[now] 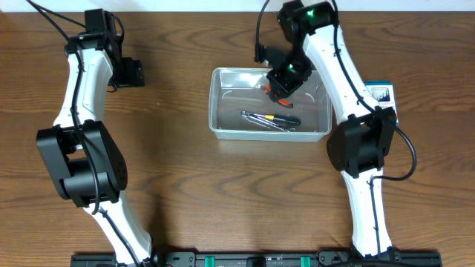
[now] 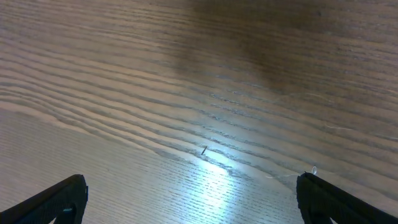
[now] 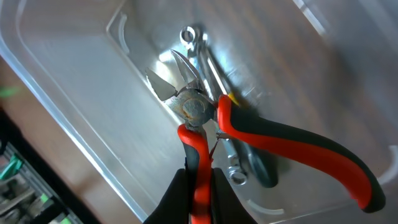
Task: Pack container
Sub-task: 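Lift the side cutters and carry them left over the clear box, then lower the cutters into the box onto the wrench and release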
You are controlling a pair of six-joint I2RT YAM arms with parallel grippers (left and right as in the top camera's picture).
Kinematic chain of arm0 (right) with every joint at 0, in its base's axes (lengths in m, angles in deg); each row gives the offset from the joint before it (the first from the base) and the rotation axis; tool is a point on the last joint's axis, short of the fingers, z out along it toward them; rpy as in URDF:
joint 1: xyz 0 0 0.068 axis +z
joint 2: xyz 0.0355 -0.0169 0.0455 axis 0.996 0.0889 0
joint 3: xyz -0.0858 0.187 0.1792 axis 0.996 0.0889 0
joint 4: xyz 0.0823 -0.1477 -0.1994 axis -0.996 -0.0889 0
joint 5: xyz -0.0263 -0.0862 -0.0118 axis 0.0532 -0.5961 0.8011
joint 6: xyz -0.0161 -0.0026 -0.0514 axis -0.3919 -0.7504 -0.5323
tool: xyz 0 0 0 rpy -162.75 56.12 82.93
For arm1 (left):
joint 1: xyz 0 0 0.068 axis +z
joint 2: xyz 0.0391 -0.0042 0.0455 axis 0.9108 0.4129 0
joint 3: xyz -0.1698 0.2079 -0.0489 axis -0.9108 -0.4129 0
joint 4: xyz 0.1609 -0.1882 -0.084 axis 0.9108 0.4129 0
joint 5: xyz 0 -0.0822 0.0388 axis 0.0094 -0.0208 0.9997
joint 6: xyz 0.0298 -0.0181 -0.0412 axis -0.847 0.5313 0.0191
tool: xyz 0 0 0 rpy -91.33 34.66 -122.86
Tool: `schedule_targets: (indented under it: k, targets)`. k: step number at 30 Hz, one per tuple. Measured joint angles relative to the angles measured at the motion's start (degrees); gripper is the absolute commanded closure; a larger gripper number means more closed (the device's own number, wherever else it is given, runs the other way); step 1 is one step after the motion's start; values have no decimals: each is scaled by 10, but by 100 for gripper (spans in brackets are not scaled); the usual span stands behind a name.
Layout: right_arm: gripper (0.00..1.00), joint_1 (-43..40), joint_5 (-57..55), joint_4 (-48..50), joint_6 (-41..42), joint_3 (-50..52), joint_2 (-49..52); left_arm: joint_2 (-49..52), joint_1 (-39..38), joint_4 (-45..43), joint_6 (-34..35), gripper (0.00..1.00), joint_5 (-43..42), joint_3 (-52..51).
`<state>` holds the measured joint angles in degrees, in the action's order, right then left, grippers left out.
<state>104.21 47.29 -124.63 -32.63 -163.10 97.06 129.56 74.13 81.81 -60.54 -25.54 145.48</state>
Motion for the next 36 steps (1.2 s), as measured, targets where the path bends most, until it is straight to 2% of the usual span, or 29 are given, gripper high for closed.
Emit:
schedule_targets:
  k: [10,20,36]
  targets:
    - [99,0,0,31,0,87,0,0,0,0,0,2,0,0]
    - [94,0,0,40,0,91,0,0,0,0,0,2,0,0]
    - [93,0,-10,76,0,92,0,0,0,0,0,2,0,0]
